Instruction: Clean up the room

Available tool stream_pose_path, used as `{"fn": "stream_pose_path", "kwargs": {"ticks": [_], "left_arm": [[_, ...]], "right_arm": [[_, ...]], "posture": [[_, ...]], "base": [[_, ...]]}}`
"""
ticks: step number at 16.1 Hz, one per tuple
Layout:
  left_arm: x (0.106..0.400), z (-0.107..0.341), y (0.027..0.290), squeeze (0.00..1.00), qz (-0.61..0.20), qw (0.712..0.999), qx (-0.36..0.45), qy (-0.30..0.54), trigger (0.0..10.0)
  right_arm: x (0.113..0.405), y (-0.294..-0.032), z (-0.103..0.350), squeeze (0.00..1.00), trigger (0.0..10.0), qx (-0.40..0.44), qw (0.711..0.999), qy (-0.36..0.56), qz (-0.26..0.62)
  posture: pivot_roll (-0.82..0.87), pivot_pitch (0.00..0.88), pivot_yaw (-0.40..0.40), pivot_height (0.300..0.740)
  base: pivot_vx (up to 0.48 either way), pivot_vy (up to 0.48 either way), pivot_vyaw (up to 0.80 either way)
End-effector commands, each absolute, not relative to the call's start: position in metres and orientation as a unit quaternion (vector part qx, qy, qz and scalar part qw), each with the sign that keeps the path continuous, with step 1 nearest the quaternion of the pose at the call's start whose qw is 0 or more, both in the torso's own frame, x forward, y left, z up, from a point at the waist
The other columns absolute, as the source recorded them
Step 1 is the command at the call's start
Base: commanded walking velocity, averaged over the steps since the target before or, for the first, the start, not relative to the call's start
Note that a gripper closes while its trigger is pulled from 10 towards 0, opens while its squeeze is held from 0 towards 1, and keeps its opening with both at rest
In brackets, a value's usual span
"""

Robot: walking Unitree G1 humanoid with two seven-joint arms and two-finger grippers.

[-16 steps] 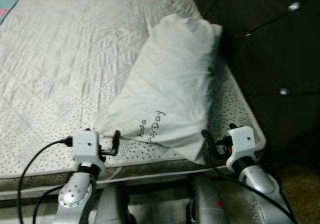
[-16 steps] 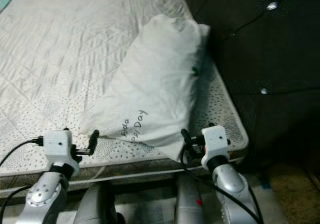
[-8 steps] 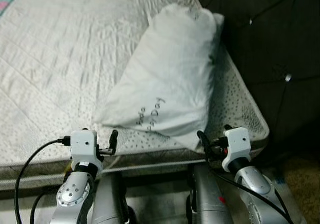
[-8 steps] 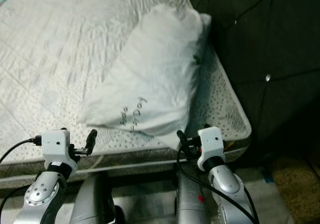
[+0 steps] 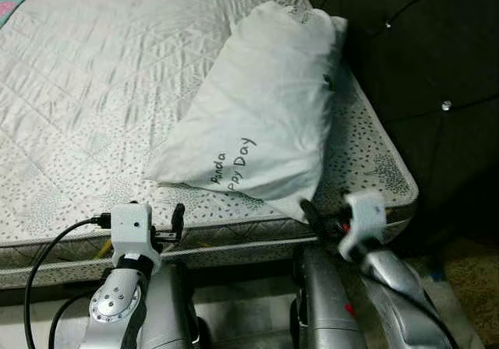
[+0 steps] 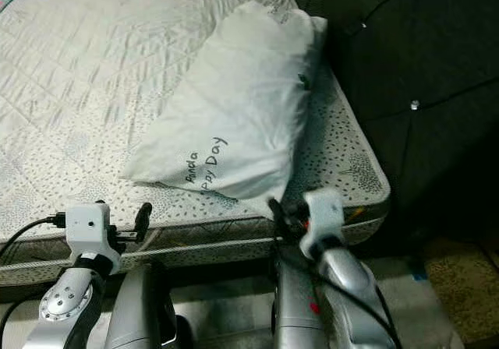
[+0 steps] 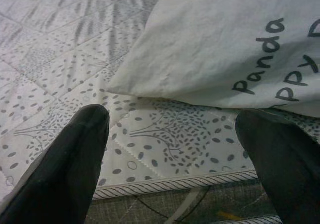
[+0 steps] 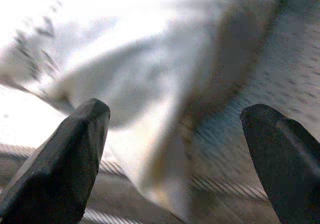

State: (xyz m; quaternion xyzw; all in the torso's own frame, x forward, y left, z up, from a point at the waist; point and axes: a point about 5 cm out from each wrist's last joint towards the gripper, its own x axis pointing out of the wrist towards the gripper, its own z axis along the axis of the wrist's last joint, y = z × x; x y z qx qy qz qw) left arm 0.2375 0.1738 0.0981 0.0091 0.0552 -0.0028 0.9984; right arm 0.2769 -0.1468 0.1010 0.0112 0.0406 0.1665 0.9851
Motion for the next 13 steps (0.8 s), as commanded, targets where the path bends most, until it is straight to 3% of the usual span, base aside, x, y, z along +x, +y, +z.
{"fn": "stream_pose_path", "kwargs": {"ticks": [1, 6, 13], "left_arm": [[0.236, 0.096, 0.178, 0.0, 0.005, 0.998, 0.011, 0.063, 10.0], [0.24, 0.096, 0.173, 0.0, -0.017, 0.998, 0.015, 0.062, 10.0], [0.239, 0.098, 0.171, 0.0, -0.019, 0.998, 0.013, 0.06, 10.0]], "right_arm": [[0.279, -0.141, 0.101, 0.0, 10.0, 0.032, 0.982, 0.049, 0.181], [0.296, -0.101, 0.107, 0.0, 10.0, 0.072, 0.977, 0.055, 0.195], [0.318, -0.086, 0.121, 0.0, 10.0, 0.055, 0.99, 0.015, 0.13]], "posture": [[-0.09, 0.204, 0.054, 0.525], [-0.08, 0.189, 0.064, 0.525], [-0.06, 0.191, 0.057, 0.525]], "base": [[0.0, 0.0, 0.0], [0.0, 0.0, 0.0], [0.0, 0.0, 0.0]]}}
